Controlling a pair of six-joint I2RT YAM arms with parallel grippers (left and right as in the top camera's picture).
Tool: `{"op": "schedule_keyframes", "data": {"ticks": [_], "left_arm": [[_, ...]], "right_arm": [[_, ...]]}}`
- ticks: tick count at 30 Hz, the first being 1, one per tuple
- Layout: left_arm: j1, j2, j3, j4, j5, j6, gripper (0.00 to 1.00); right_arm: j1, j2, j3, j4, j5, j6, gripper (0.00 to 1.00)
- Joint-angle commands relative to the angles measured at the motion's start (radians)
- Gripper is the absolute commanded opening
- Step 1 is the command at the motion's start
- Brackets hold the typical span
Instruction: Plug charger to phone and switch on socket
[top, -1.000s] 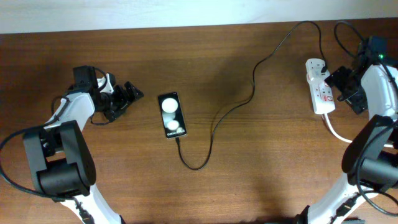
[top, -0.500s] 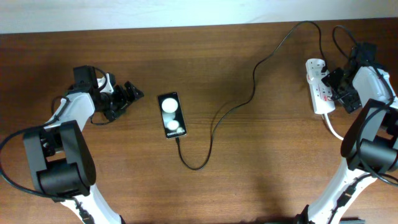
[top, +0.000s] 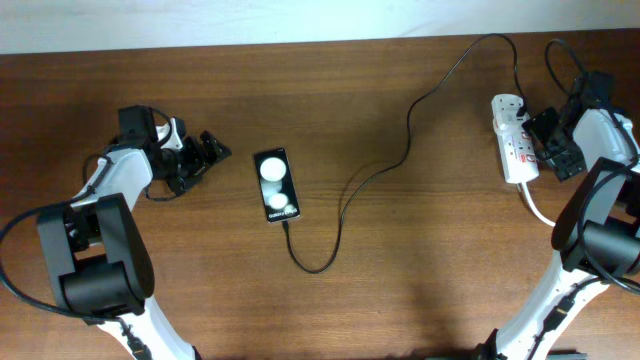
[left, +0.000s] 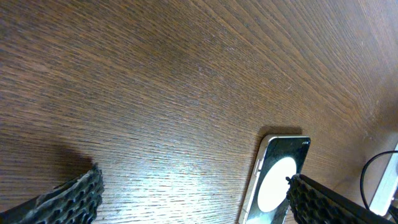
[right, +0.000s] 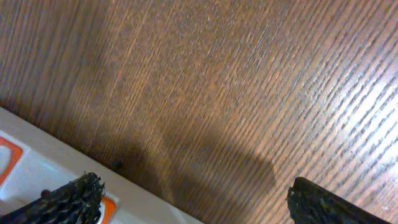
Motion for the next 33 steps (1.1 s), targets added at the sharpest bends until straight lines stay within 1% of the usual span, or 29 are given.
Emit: {"op": "schedule_keyframes", "data": {"ticks": [1,11,15,21,24,27,33], "left_arm": [[0.006,0.031,-0.022,-0.006,-0.049,0.005,0.99],[0.006,0.031,-0.022,-0.006,-0.05,0.005,0.99],[0.006,0.031,-0.022,-0.006,-0.05,0.005,0.99],[0.006,0.031,-0.022,-0.006,-0.049,0.005,0.99],[0.006,0.031,-0.022,-0.006,-0.05,0.005,0.99],[0.006,0.031,-0.022,-0.006,-0.05,0.005,0.99],[0.006,0.031,-0.022,-0.006,-0.049,0.005,0.99]], "right_arm": [[0.022,0.028,-0.016,-0.047,-0.082,-0.024,0.99],[0.023,0.028,-0.017,-0.084,-0.082,-0.025,0.99],[0.023,0.028,-0.017,-0.076,-0.089,-0.066,0.99],[0.023,0.028,-0.017,-0.042,-0.089,-0.066,0.99],[0.023,0.028,-0.017,-0.069,-0.09,-0.067,0.99],[0.023,0.028,-0.017,-0.072,-0.117,-0.106,0.99],[0.023,0.028,-0.017,-0.09,-0.124,-0.108,0.99]]}}
